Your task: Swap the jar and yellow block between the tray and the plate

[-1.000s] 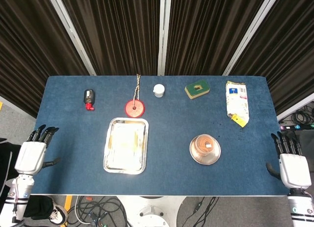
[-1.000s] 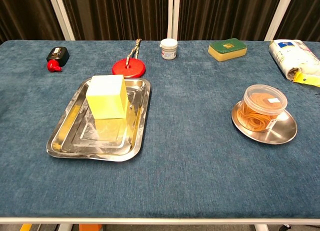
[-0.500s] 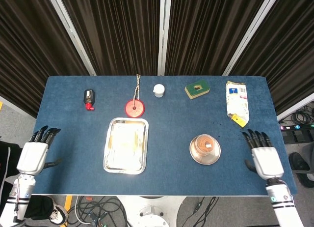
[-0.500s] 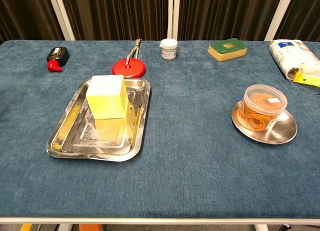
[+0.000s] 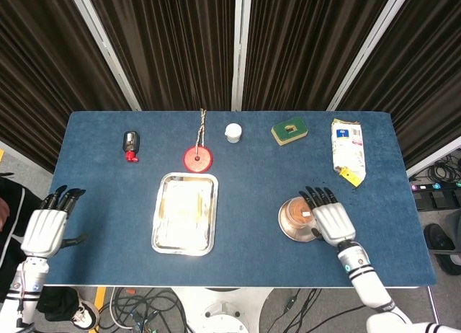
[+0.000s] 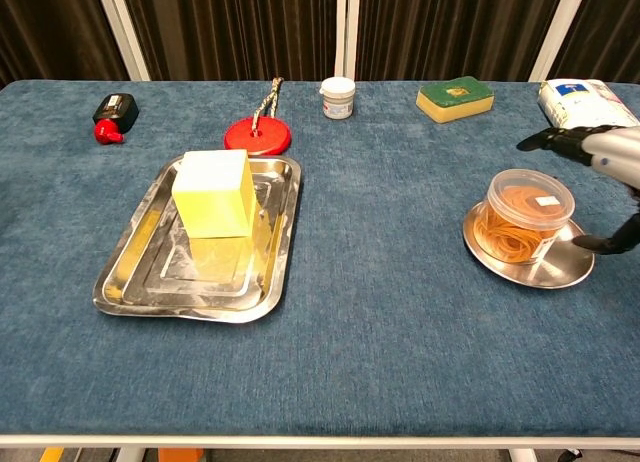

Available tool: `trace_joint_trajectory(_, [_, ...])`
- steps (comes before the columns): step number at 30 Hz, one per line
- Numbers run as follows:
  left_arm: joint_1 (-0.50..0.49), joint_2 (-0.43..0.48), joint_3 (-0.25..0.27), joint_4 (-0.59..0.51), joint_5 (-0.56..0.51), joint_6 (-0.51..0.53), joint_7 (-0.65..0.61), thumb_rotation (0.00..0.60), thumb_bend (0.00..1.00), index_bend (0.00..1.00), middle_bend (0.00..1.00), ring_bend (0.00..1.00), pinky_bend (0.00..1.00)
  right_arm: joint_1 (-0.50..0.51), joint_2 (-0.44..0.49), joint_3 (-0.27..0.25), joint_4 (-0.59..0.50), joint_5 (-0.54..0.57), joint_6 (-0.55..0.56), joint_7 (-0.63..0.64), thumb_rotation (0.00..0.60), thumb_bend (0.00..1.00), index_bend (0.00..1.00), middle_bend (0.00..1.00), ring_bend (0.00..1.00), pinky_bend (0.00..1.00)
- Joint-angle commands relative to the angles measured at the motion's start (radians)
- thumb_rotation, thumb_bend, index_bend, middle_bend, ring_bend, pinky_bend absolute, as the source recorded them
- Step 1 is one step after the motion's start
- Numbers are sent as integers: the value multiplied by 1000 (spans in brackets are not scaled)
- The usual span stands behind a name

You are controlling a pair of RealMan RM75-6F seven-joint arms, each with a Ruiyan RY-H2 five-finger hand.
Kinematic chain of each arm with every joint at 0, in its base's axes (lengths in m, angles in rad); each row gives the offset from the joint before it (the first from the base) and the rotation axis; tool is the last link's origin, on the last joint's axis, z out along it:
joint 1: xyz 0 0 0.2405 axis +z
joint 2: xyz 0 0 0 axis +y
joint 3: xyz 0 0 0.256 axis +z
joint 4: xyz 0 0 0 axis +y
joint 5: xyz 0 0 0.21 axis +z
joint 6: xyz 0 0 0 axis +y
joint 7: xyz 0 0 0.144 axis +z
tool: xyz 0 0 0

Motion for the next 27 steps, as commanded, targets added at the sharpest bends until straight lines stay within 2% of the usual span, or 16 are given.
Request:
trace_joint_trajectory(1, [1, -1, 1, 4, 0, 0, -5, 600, 25, 152, 157, 68, 185, 25, -30, 8, 18, 34, -13, -27, 600, 211, 0, 1, 0, 0])
trace_joint_trajectory(6, [2, -1, 1, 10, -1, -2, -12, 600, 25, 152, 157, 68, 184, 57, -53, 12, 40, 58, -25, -28, 600, 222, 0, 44, 0, 30])
trace_joint_trajectory(8, [3, -1, 2, 11, 0, 0, -13, 600, 25, 152, 157, 68, 185, 66, -60, 9, 49, 54, -27, -21, 600, 232, 0, 89, 7, 89])
trace_joint_trajectory(11, [5, 0, 1, 11, -1, 3, -15, 600, 25, 155, 157, 68, 185, 74, -69, 0, 63, 43, -24, -10, 600, 244, 2, 207, 119, 236])
trace_joint_trajectory(14, [6, 1, 1, 12, -1, 3, -16, 600, 24, 159, 157, 68, 184, 80, -75, -10, 77, 33, -20, 1, 600, 259, 99, 287, 240, 361])
trace_joint_trajectory(17, [6, 0, 1, 14, -1, 2, -18, 600, 25, 159, 157, 68, 184, 80, -81, -18, 89, 20, -10, 18, 600, 267, 219, 359, 305, 422])
trace_joint_trajectory(20, [6, -1, 1, 16, -2, 1, -18, 600, 25, 159, 157, 68, 184, 79, -81, -21, 93, -2, 7, 41, 600, 278, 298, 412, 351, 456])
trace_joint_trajectory(27, [7, 0, 0, 16, 0, 3, -19, 600, 25, 159, 157, 68, 184, 87, -42, -11, 51, -71, 43, 96, 600, 288, 332, 435, 362, 466])
